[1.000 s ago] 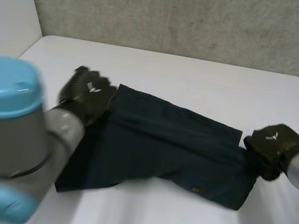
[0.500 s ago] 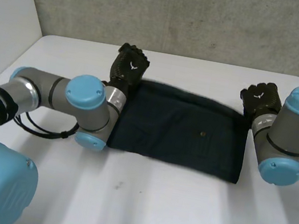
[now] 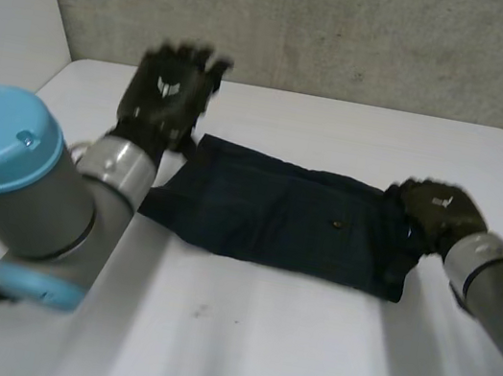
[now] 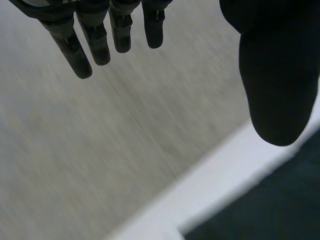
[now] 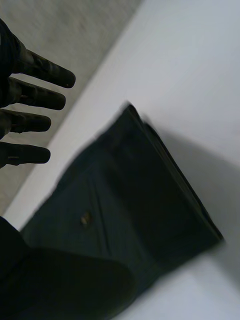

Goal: Fold the shorts.

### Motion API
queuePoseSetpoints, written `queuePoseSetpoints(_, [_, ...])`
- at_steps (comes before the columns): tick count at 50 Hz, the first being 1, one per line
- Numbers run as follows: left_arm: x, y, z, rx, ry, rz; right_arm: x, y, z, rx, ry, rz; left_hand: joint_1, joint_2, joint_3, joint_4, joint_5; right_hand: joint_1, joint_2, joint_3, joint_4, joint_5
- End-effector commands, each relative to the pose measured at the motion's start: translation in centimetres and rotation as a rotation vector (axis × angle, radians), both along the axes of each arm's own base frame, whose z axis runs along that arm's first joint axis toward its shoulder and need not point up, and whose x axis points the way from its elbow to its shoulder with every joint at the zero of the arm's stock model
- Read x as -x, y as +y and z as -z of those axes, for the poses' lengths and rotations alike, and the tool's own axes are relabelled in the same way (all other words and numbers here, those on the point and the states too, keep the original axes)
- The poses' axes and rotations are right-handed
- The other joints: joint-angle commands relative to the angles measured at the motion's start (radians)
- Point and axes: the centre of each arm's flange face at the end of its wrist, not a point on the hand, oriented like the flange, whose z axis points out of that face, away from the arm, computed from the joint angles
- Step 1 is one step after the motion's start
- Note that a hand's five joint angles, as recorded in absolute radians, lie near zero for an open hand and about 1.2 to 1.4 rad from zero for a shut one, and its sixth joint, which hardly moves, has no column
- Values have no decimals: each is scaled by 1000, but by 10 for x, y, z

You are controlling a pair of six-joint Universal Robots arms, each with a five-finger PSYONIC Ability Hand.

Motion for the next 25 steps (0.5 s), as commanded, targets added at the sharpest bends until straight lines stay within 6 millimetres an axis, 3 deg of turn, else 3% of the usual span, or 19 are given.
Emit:
queuePoseSetpoints(1, [-24, 34, 48, -339, -49, -12, -3, 2, 42, 8, -32, 2, -10, -16, -29, -22, -36, 169, 148, 162, 139, 131])
queuePoseSetpoints(8, [-29, 34, 58, -313, -16, -39, -4, -7, 68, -3, 11, -4, 2, -5, -17, -10, -24, 275, 254, 268, 245, 237])
queuePoseSetpoints(11, [-32, 35, 59, -304, -12, -61, -3, -10, 77, -9, 34, -9, -4, -10, -23, -16, -30, 527, 506, 520, 497, 488])
queuePoseSetpoints(13, [-33, 36, 58, -300, -9, -67, -3, -13, 81, -14, 38, -11, -4, -10, -23, -16, -30, 840, 819, 833, 810, 802])
queuePoseSetpoints(15, [-34, 37, 59, -303, -11, -67, -4, -15, 81, -16, 25, -12, -7, -13, -26, -19, -33, 962, 941, 955, 932, 923])
queuePoseSetpoints(16, [-34, 37, 59, -303, -11, -67, -3, -17, 82, -21, 33, -10, -7, -13, -26, -19, -33, 1188, 1167, 1181, 1158, 1150])
queuePoseSetpoints(22, [-35, 39, 57, -298, -8, -77, 19, -31, 79, -19, 60, 52, -10, -16, -29, -22, -36, 1190, 1169, 1183, 1160, 1152])
queuePoseSetpoints(25, [-36, 38, 54, -290, -3, -80, 31, -34, 66, -3, 113, 58, -13, -19, -32, -25, -39, 1190, 1169, 1183, 1160, 1152])
